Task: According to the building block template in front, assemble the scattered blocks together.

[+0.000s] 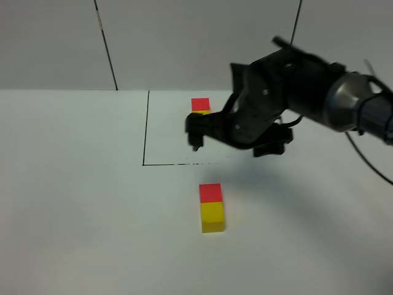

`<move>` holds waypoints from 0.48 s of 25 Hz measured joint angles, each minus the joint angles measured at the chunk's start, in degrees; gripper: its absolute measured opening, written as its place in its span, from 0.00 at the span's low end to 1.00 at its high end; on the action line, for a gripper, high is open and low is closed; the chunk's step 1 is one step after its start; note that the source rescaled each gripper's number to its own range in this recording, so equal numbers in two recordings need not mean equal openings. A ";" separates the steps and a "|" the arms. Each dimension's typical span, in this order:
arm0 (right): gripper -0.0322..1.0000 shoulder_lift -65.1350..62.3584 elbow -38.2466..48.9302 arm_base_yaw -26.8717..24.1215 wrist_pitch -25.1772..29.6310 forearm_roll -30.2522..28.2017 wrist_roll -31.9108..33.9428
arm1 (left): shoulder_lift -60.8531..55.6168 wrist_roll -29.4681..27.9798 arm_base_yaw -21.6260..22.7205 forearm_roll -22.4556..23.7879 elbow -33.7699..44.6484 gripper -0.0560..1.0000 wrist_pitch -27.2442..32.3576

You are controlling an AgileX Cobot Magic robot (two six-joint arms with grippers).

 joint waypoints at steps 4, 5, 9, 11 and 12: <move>1.00 -6.45 5.80 -10.38 -1.07 -0.92 -1.90 | 0.00 -0.05 0.00 0.00 0.00 0.70 0.00; 1.00 -8.84 8.13 -12.98 -1.77 -1.17 -2.03 | 0.00 -0.05 0.00 0.00 0.00 0.70 0.00; 1.00 -19.75 18.79 -22.61 -5.52 -1.60 -2.31 | 0.00 -0.05 0.00 0.00 0.00 0.70 0.00; 1.00 -25.48 24.80 -26.08 -5.81 -3.01 -2.25 | 0.00 -0.05 0.00 0.00 0.00 0.70 0.00; 1.00 -28.85 28.25 -27.38 -5.76 -3.68 -2.25 | 0.00 -0.05 0.00 0.00 0.00 0.70 0.00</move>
